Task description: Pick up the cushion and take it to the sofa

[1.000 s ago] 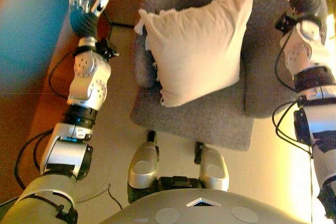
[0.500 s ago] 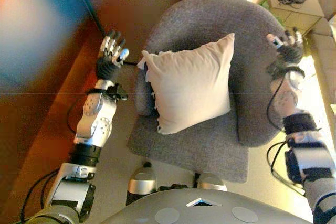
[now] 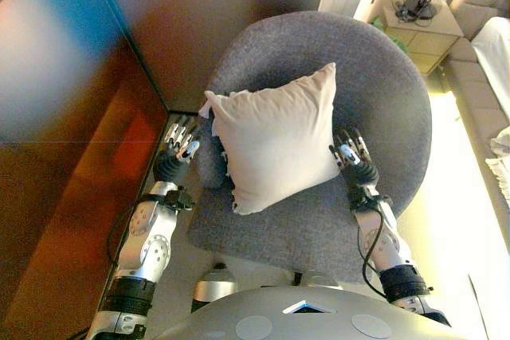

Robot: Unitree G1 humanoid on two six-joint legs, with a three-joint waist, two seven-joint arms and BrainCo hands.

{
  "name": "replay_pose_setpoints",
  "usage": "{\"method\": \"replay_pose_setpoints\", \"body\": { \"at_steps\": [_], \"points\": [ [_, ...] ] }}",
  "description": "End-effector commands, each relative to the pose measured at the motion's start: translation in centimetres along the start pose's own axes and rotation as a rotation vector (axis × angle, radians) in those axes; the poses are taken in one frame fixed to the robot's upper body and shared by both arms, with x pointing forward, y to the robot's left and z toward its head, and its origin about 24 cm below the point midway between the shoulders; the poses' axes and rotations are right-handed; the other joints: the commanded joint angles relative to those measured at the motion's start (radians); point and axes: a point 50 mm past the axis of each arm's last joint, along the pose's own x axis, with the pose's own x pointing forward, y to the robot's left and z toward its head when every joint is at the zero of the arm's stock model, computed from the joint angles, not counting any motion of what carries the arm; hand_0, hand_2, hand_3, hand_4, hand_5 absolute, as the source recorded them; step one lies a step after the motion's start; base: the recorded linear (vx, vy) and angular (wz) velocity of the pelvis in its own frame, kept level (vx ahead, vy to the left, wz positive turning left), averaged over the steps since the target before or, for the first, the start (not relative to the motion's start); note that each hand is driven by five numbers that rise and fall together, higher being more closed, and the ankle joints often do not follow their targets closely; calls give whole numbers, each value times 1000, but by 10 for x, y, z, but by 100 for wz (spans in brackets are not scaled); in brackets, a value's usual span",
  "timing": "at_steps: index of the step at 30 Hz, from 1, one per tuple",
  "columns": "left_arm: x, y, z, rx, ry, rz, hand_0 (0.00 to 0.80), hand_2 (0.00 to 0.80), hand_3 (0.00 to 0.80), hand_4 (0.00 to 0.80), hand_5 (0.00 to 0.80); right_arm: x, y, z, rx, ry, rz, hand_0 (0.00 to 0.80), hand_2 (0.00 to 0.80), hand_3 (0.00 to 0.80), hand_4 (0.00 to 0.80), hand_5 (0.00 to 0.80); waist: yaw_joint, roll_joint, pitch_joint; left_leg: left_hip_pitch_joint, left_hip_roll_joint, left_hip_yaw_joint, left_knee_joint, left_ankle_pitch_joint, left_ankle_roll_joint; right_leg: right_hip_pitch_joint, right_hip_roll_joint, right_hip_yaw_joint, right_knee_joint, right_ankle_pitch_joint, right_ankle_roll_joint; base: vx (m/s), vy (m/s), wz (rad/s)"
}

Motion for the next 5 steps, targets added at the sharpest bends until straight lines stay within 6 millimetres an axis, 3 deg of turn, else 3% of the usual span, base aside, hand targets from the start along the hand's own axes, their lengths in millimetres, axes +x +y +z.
{"method": "replay_pose_setpoints", "body": {
  "at_steps": [1,5],
  "points": [
    [4,-4,17,-31,-128,-15,0,0,0,0,0,8,18,18,-33,-75,93,0,0,0,0,0,-31,16,10,-60,-41,40,46,-38,46,-37,57,3,15,-27,-6,-20,37,-5],
    [6,-11,12,-49,-122,-17,0,0,0,0,0,8,21,12,-14,-83,70,0,0,0,0,0,-33,19,19,-64,-44,41,44,-38,48,-40,56,9,16,-28,-7,-18,22,-4]
  ]
}}
